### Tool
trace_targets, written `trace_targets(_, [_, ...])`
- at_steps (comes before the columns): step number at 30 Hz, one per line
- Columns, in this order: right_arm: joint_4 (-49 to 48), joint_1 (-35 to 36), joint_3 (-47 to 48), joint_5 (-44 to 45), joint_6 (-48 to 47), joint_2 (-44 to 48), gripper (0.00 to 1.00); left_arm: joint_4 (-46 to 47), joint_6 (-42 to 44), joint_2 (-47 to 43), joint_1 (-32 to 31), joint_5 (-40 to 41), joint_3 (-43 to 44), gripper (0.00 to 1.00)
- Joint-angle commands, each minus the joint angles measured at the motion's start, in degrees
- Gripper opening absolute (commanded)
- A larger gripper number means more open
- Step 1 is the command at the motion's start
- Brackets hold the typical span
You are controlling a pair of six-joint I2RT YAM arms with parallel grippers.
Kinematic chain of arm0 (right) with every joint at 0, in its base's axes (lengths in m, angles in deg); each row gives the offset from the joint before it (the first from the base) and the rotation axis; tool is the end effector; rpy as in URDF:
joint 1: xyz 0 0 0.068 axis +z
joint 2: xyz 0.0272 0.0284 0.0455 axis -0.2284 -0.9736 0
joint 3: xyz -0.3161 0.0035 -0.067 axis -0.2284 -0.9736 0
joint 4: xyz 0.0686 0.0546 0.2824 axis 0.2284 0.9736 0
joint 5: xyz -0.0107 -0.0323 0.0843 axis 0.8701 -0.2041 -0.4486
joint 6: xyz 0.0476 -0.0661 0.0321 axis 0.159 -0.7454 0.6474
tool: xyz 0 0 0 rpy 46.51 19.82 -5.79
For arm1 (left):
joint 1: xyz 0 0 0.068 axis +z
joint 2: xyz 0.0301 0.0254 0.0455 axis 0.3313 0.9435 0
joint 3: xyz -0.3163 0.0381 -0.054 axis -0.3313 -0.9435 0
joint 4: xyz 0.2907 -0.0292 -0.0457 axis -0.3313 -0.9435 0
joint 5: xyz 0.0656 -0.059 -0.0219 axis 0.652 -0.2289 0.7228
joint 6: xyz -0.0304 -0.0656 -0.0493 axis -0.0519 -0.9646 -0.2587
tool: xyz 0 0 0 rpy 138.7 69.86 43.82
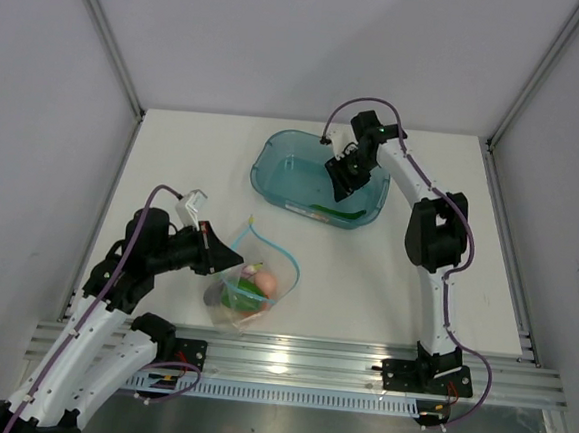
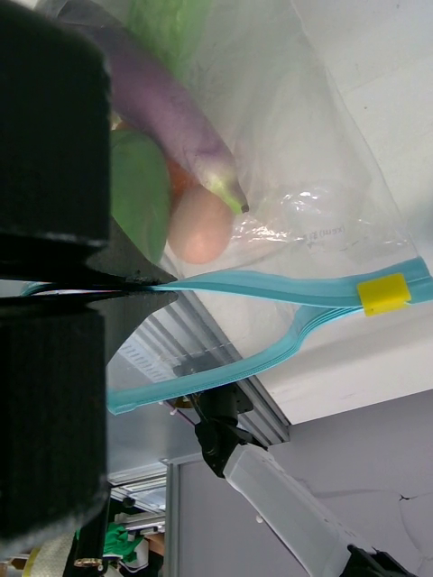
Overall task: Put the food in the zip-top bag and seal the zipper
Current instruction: Pick up the fake vegetable from the bin.
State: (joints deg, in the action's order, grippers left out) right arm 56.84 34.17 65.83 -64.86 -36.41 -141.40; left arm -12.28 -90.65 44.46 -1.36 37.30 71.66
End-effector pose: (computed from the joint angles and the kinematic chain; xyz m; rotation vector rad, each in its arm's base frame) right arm 0.5116 0.2263 0.2395 -1.1868 2.4491 0.4850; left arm 0.1327 -0.0926 0.3142 0.0707 2.2027 -1.1331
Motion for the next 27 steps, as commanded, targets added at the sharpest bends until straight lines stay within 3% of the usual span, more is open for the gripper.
trace_targets(1, [1.32,1.18,-1.11,-2.28,-2.15,-1.73,0.46,1.76,0.5,0.02,0.32,-1.45,0.34,0.0])
trace_targets(22, [-4.74,4.16,-9.28,4.22,-1.8,-2.87,0.48,1.5,-0.29,-0.6,0.41,-1.27,-0.19,0.01])
trace_targets(27, [-7.47,4.69,-11.57,8.79,-1.19,-3.22,0.55,1.85,-0.46,-0.42,0.32,-1.36,-0.63,0.0])
